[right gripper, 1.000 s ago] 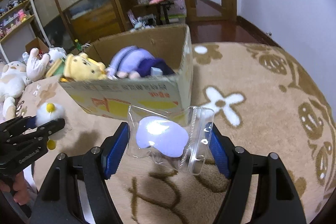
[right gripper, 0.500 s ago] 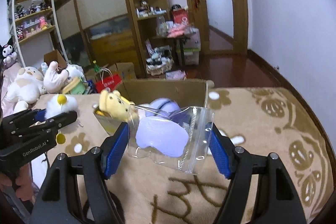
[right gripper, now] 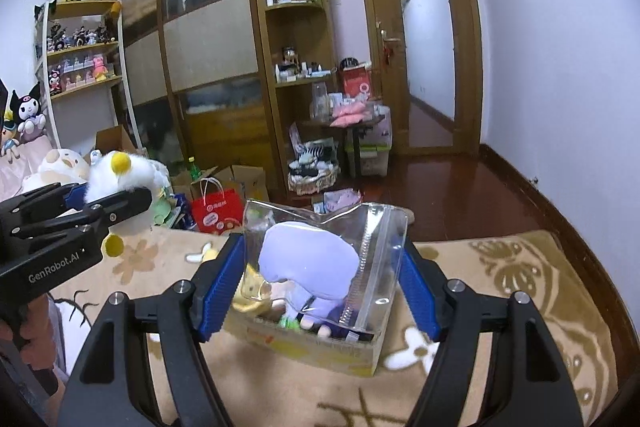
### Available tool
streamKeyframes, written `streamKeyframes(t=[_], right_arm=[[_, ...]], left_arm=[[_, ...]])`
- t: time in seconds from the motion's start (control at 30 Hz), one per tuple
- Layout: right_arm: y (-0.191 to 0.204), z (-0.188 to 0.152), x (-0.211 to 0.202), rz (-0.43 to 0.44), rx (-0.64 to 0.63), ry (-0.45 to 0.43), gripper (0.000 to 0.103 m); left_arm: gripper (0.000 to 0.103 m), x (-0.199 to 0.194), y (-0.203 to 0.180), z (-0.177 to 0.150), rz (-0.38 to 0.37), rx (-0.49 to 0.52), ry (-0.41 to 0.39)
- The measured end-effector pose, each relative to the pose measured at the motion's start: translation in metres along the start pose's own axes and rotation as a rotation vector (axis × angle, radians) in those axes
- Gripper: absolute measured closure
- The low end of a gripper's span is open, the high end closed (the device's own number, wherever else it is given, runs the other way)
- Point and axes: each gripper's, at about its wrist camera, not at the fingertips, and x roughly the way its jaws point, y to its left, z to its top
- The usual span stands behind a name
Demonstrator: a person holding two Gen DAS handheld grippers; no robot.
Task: Organize soft objects
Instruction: 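Lift the pompom and zip bag and carry both over the box, then open both tools to drop the pompom and zip bag into the box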
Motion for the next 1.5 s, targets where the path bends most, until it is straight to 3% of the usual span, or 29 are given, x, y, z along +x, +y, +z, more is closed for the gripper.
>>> streamKeyframes(t=[0.47, 1.0, 1.5], right_arm=[[-0.011, 0.023, 0.040, -0.027, -0.046, -0.026, 0.025], [-0.008, -0.008, 0.091, -0.034, -0.075, 0.041, 0.025], [-0.027, -0.041, 0.131, -0.009, 0.003, 0.127, 0.024]], left_arm=[[0.063, 0.036, 0.001, 0.023, -0.050, -0.017, -0.012], [0.062, 0.104, 0.013, -0.011, -0.062, -0.077, 0.115], [0.061, 0.153, 0.006, -0.049, -0.058, -0.069, 0.235]])
